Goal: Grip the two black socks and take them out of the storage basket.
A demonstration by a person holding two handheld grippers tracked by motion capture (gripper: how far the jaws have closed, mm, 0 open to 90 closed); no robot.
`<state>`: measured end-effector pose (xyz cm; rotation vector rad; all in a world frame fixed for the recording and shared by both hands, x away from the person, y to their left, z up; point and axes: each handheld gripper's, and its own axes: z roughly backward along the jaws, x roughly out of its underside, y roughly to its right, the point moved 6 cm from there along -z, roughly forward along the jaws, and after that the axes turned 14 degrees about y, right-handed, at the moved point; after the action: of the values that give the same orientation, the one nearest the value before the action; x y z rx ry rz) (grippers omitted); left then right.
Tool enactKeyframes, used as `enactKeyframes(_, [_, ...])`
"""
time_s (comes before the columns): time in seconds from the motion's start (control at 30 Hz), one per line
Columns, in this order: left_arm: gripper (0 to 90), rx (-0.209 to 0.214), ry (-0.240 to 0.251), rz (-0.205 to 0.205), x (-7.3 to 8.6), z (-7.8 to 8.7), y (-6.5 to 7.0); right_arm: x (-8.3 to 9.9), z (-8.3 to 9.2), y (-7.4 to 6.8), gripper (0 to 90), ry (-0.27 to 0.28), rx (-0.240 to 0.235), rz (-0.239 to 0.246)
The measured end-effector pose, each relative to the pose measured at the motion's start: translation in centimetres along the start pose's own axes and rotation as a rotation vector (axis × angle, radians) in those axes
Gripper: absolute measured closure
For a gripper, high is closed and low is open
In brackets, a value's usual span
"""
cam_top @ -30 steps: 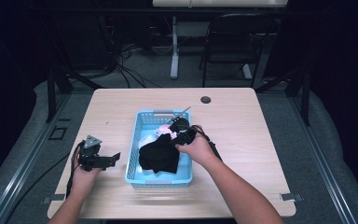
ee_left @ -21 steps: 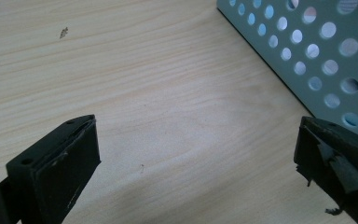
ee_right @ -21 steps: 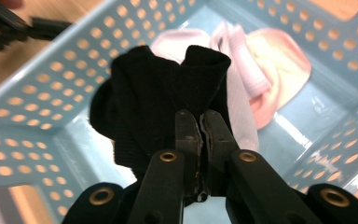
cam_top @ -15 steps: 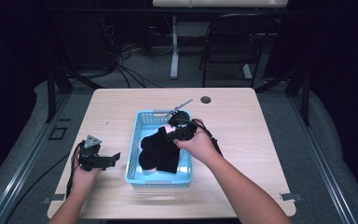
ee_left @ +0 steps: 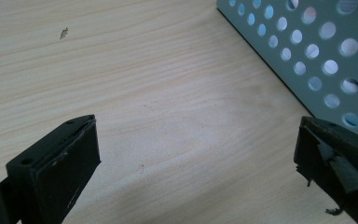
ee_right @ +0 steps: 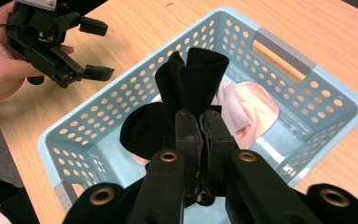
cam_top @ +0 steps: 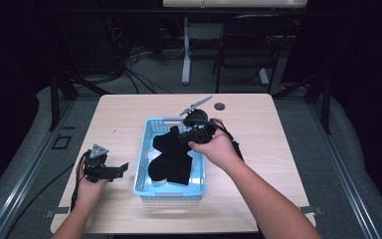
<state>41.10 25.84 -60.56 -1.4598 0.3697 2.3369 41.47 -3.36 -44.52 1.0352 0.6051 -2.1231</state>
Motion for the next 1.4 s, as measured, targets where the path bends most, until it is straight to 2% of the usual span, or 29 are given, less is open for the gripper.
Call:
enactKeyframes(0.5, [0.3, -0.001, -0.001, 0.002, 0.0, 0.0, 0.0, -0.4, 0.9, -0.4, 86.9, 0.014, -0.008, 0.006])
enactKeyframes(0.57, [0.3, -0.001, -0.001, 0.002, 0.0, 0.0, 0.0, -0.6, 1.2, -0.5, 86.9, 0.028, -0.008, 0.008])
enactKeyframes(0.9, [0.3, -0.002, -0.001, 0.001, 0.0, 0.1, 0.0, -0.9, 4.0, -0.1, 86.9, 0.046, 0.009, 0.014])
enactKeyframes(1.03, [0.3, -0.003, -0.002, 0.002, 0.0, 0.0, 0.0, -0.7, 5.5, 0.4, 86.9, 0.054, 0.028, 0.011])
enactKeyframes(1.07, [0.3, -0.002, -0.001, 0.001, 0.0, 0.0, 0.0, -0.5, 6.4, 0.7, 86.9, 0.050, 0.042, 0.012])
enactKeyframes(1.13, [0.3, -0.002, -0.002, 0.001, 0.0, 0.0, 0.0, -0.4, 6.8, 1.0, 86.9, 0.051, 0.051, 0.015])
enactKeyframes(1.27, [0.3, -0.004, -0.002, 0.001, 0.0, 0.0, 0.0, 0.1, 9.0, 1.8, 86.9, 0.069, 0.076, -0.001])
enactKeyframes(1.4, [0.3, -0.004, -0.004, 0.001, 0.0, 0.0, 0.0, 0.3, 10.4, 2.4, 86.9, 0.076, 0.096, -0.003])
